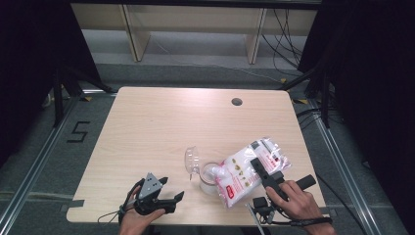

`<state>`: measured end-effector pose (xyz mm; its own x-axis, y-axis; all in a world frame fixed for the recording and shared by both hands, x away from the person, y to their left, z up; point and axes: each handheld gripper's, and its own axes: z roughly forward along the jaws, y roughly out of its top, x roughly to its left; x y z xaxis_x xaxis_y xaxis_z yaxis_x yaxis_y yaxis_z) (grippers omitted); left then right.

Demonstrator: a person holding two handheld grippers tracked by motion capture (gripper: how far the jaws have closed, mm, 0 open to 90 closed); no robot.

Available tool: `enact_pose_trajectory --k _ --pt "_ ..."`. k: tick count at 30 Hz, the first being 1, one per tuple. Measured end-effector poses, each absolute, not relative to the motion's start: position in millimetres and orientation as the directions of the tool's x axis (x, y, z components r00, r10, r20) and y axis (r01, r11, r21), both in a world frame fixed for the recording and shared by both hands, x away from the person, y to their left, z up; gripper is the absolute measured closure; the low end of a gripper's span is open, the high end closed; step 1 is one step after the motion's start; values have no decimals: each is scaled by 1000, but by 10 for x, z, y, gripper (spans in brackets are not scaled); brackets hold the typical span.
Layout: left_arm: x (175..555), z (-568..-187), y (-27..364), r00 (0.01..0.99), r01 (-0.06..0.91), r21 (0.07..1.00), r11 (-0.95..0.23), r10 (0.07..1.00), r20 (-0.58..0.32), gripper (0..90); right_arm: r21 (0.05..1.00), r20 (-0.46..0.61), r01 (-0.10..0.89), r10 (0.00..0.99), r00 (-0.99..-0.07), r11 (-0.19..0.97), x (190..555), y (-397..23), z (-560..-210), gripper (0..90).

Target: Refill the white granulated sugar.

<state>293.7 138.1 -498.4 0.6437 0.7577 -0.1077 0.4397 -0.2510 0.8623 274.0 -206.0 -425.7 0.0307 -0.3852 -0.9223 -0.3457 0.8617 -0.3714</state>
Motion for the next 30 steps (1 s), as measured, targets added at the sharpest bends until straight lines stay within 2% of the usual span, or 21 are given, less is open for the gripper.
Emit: enact_pose_trajectory --k 13,19,30 --pt "2938 -4984 1381 643 440 862 -251 758 -107 226 -354 -929 -340 -369 22 871 2740 -2069 -4266 722" --pt "2936 -4983 1381 643 440 863 -251 758 -108 226 -376 -920 -348 -391 28 859 2746 -2061 -4252 723" --pt "2936 -4982 1380 644 439 862 -254 757 -106 226 -346 -932 -332 -362 15 878 2740 -2080 -4269 726"
